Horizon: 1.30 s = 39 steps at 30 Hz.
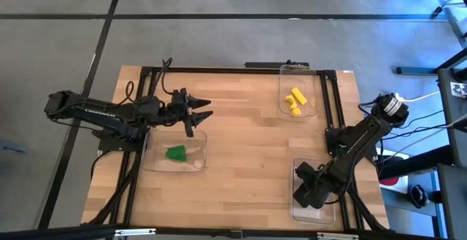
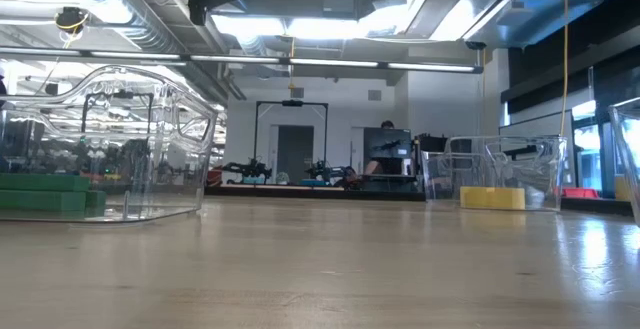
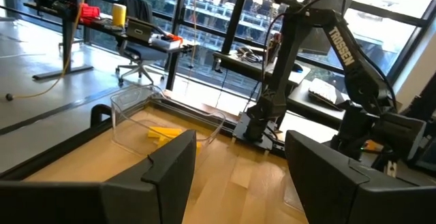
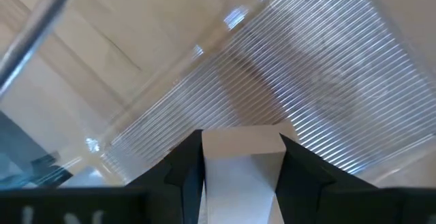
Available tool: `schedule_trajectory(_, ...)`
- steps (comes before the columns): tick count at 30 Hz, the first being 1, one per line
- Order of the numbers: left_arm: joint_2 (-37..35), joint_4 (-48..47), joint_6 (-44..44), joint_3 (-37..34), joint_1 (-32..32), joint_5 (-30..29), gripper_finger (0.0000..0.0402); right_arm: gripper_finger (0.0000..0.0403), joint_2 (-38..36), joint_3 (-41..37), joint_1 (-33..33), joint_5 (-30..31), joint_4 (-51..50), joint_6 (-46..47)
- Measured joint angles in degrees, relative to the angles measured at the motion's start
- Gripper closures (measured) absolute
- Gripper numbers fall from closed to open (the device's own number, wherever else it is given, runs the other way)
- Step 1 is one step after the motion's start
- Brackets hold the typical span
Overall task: Sort & place blocks by color
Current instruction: Put the brown block into the bottom right transparent bin, then return to Home Position
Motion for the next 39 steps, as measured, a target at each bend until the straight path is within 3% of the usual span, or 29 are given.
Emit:
schedule_trajectory(6,0.0,0.0,0.0,0.0,0.0,-0.56,0.0185,0.026,0.0,0.02,0.0,-0.2,-1.68,0.0)
schedule_trajectory(12,0.0,0.0,0.0,0.0,0.0,-0.59,0.0185,0.0183,0.02,0.0,0.0,0.19,-1.81,-0.11)
schedule_trajectory(16,0.0,0.0,0.0,0.0,0.0,-0.61,0.0185,0.0168,-0.92,-0.14,0.0,0.19,-2.15,-0.42)
schedule_trajectory(25,0.0,0.11,-0.28,0.0,0.0,-0.59,0.0185,0.0172,-15.29,-0.2,-0.14,-0.58,-7.97,-11.43)
schedule_trajectory(28,0.01,0.14,-0.31,0.0,0.0,-0.02,0.0185,0.0172,-21.55,-0.19,-1.73,3.43,-6.42,-16.76)
schedule_trajectory(34,-0.04,0.77,-1.42,0.0,0.0,2.35,0.0185,0.0172,-29.17,-0.13,-10.85,21.36,1.38,-31.96)
schedule_trajectory(39,-0.07,3.19,-1.88,0.0,-0.01,5.01,0.0185,0.0171,-29.47,-0.13,-21.67,25.0,9.48,-48.32)
